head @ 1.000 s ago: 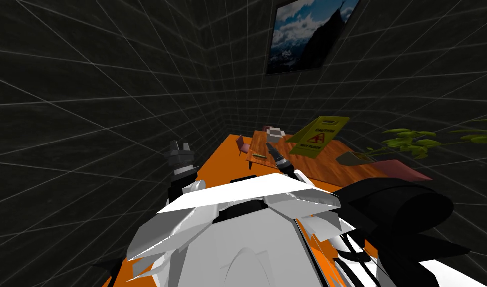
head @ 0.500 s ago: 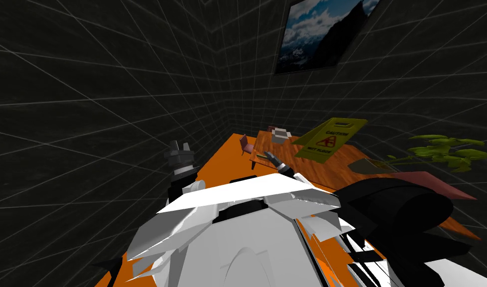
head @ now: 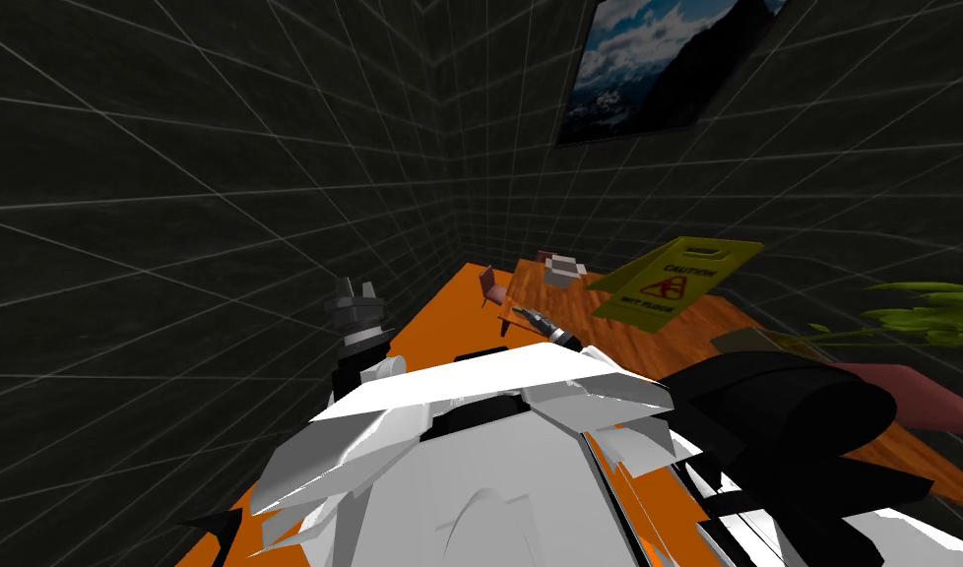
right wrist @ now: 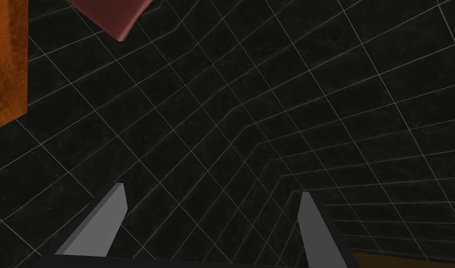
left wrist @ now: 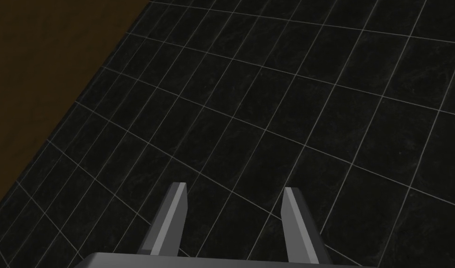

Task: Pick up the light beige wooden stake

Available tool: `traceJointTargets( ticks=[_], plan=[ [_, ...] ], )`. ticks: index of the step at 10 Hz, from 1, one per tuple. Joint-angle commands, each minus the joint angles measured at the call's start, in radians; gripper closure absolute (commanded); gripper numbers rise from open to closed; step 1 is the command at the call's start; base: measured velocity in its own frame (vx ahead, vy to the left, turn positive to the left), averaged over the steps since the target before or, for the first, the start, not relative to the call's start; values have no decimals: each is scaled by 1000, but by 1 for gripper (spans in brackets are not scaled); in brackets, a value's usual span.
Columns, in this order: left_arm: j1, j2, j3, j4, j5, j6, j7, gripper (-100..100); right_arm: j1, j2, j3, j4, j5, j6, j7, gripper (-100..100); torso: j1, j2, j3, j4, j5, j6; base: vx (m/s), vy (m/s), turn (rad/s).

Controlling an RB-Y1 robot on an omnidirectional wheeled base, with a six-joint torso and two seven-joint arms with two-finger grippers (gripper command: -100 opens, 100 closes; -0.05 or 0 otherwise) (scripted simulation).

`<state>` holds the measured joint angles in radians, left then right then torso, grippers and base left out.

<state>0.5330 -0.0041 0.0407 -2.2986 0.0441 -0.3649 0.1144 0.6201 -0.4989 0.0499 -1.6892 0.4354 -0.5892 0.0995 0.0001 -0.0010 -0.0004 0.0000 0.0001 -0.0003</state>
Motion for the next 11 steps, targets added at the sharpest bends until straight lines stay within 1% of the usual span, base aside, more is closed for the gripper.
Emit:
traceJointTargets(
  ticks=[1, 2, 3, 4, 5, 6, 7, 9, 10, 11],
  plan=[
    [0, 0, 0, 0, 0, 0, 0, 0, -4, -14, 7, 43, 19, 4, -2, -100, 0, 0, 0, 0, 0, 0, 21, 12, 116],
    [0, 0, 0, 0, 0, 0, 0, 0, -10, -39, 24, 75, 60, 6, -3, -100, 0, 0, 0, 0, 0, 1, 35, 22, 194],
    [0, 0, 0, 0, 0, 0, 0, 0, -10, -39, 24, 108, 60, 6, -3, -100, 0, -1, -1, 0, 0, 0, 33, 12, 118],
    [0, 0, 0, 0, 0, 0, 0, 0, -10, -39, 24, 110, 60, 6, -3, -100, 0, -1, -1, 0, 0, 1, 14, -1, -5],
    [0, 0, 0, 0, 0, 0, 0, 0, -18, -63, 42, 142, 103, 9, -5, -100, -1, 0, 0, 0, 0, 1, 32, 5, 227],
    [0, 0, 0, 0, 0, 0, 0, 0, -18, -63, 42, 165, 103, 9, -5, -100, -1, -1, 0, 0, 0, 0, 35, -2, 111],
    [0, 0, 0, 0, 0, 0, 0, 0, -28, -86, 61, 203, 146, 12, -6, -100, -1, -1, -1, 0, 0, 1, 43, 4, 207],
    [0, 0, 0, 0, 0, 0, 0, 0, -28, -86, 61, 248, 146, 12, -6, -100, -1, -2, -1, 0, 0, 1, 30, 1, 56],
    [0, 0, 0, 0, 0, 0, 0, 0, -38, -108, 82, 279, 191, 16, -8, -100, -1, 0, 0, 0, 0, 1, 35, 7, 213],
    [0, 0, 0, 0, 0, 0, 0, 0, -38, -108, 82, 300, 191, 16, -8, -100, 0, -1, -1, 0, 0, 0, 36, -3, 133]
  ],
)
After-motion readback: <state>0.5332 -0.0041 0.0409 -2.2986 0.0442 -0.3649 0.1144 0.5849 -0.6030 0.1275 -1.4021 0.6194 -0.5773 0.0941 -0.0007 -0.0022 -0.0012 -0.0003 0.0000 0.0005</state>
